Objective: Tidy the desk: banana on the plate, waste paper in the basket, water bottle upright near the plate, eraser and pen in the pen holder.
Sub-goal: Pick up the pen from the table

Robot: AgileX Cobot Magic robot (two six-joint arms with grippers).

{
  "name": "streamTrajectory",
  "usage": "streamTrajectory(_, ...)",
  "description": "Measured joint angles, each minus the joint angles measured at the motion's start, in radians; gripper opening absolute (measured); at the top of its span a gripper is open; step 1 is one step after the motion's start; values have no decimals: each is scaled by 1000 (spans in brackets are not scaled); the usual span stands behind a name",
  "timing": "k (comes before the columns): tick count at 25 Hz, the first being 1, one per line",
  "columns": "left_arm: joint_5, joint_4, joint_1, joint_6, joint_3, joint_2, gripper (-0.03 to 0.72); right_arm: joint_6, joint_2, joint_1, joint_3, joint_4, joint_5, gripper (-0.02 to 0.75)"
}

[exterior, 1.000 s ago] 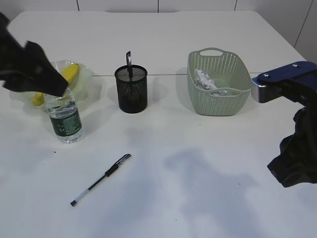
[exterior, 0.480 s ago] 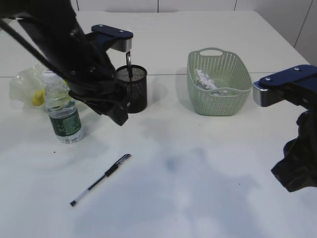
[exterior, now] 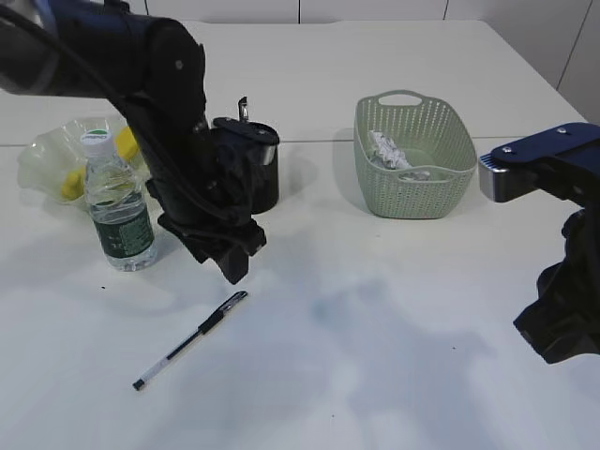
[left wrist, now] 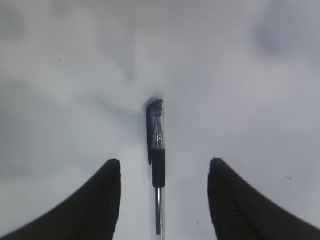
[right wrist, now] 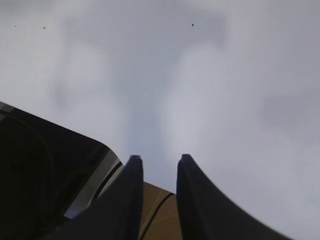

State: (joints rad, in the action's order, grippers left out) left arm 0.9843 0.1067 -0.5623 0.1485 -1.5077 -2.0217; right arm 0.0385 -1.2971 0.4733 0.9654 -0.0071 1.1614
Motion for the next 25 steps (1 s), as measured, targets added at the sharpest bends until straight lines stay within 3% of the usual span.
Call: streamTrajectory(25, -95, 14, 0, -15, -5, -148, 392, 0, 0, 0, 0, 0, 0, 179)
